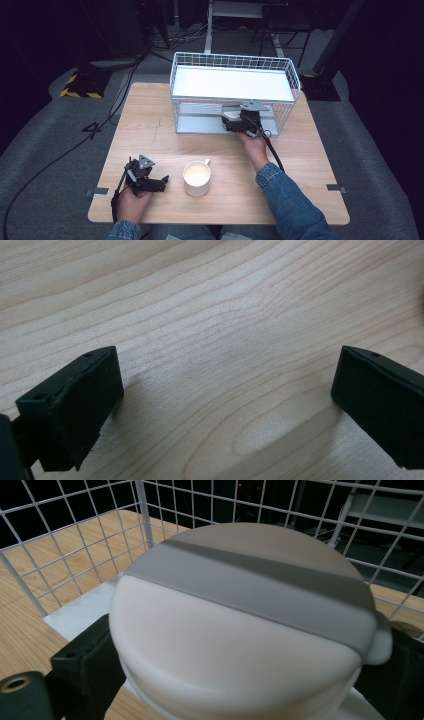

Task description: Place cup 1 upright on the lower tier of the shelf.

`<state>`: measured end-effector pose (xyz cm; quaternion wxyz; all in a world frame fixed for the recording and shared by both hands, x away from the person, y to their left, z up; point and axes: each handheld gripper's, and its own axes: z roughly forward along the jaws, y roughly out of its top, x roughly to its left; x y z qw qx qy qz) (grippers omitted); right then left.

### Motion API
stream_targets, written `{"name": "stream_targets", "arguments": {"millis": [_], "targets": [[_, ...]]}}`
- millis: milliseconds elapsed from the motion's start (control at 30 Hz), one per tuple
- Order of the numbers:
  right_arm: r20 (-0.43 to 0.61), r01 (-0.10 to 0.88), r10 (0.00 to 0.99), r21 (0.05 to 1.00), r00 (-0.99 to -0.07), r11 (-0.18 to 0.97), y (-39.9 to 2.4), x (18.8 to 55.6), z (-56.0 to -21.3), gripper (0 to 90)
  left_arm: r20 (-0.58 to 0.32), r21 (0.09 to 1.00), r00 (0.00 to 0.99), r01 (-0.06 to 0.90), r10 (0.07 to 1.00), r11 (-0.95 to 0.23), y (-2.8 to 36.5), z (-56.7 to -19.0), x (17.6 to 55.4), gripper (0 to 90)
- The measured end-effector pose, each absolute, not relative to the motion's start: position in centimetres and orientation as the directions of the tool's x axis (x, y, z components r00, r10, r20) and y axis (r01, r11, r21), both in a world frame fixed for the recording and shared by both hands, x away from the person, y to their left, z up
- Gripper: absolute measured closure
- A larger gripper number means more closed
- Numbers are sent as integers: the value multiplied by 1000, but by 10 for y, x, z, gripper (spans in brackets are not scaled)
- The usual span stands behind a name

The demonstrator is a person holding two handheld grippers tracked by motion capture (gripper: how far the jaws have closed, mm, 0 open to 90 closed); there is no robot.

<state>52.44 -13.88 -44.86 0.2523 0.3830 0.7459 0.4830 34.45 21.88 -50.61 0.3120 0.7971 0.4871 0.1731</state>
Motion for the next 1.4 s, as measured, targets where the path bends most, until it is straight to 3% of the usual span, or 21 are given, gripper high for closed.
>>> {"name": "stream_targets", "arguments": {"millis": [567, 667, 700, 933, 1400], "targets": [[-38, 307, 821, 917, -570, 256, -141, 527, -451, 65, -28, 666, 465, 669, 885, -330, 219, -506, 344, 7], [-42, 306, 826, 917, -562, 255, -142, 527, -451, 49, -28, 666, 465, 669, 885, -330, 219, -506, 344, 7], [-15, 306, 821, 924, -571, 230, -143, 528, -451, 0, -28, 666, 465, 668, 885, -331, 219, -506, 344, 7], [-11, 309, 815, 923, -579, 232, -146, 526, -451, 0, -28, 666, 465, 669, 885, -330, 219, -506, 344, 7], [-42, 299, 801, 915, -597, 272, -169, 501, -432, 0, -30, 667, 465, 669, 885, -329, 218, -506, 345, 6]]}}
